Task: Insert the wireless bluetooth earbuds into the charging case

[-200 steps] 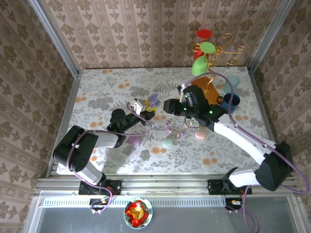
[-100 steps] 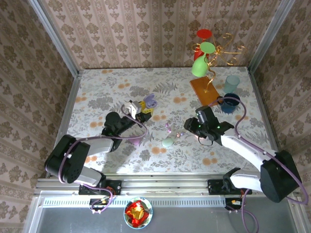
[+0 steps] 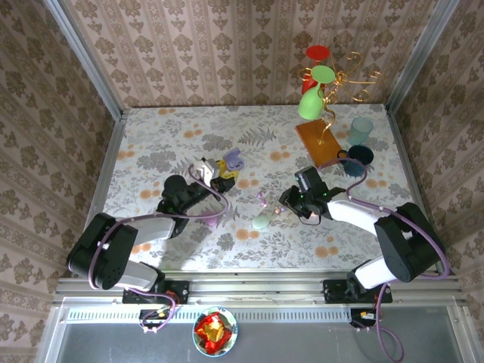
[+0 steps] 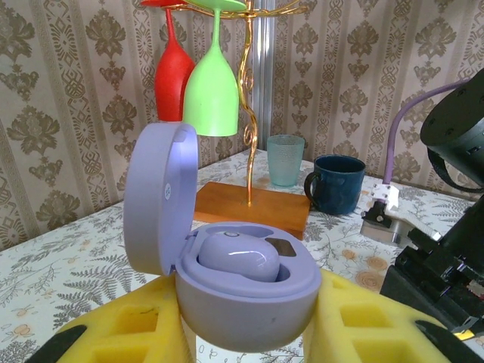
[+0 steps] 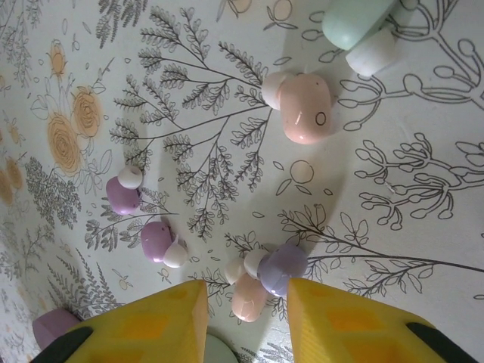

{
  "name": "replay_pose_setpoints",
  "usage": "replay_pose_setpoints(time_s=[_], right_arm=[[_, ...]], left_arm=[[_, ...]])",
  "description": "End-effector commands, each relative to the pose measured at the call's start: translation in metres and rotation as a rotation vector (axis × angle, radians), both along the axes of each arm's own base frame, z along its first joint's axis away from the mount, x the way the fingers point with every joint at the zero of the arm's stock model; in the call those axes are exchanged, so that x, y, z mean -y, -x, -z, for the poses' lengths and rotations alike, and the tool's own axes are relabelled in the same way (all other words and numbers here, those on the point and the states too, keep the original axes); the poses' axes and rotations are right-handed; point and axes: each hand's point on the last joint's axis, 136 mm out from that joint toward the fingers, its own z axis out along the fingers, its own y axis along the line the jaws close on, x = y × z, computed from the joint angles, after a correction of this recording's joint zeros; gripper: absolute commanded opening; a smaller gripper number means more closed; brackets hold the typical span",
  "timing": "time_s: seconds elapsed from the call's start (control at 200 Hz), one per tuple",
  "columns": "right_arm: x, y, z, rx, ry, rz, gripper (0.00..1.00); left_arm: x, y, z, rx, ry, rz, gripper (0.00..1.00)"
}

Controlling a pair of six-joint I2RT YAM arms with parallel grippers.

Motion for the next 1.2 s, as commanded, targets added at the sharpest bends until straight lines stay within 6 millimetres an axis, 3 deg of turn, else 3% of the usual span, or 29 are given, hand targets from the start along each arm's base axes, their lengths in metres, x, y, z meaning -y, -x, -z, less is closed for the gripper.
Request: replay_pose_setpoints(time_s=[0.0,0.81,0.995,1.195], right_arm=[[-0.001,0.002,0.007,-0.027,-0.034,0.038,0.34],[0.006,0.006,0.039,-0.074,-0.008,0.06,0.21],[0.009,0.005,0.032,-0.049,0.032,0.022,0.2],[0.003,-0.001,0.008,0.06,0.095,-0.167,0.2]], left_arm=[[-0.003,0.003,-0.005,0.022,-0.002,0.002,0.12],[-0.001,0.003,-0.001,0.021,-0.005,0.012,0.12],[-0.002,0.003,0.001,0.015,-0.009,0.012,0.12],[-0.001,0.004,0.004,0.015,-0.016,0.017,0.12]])
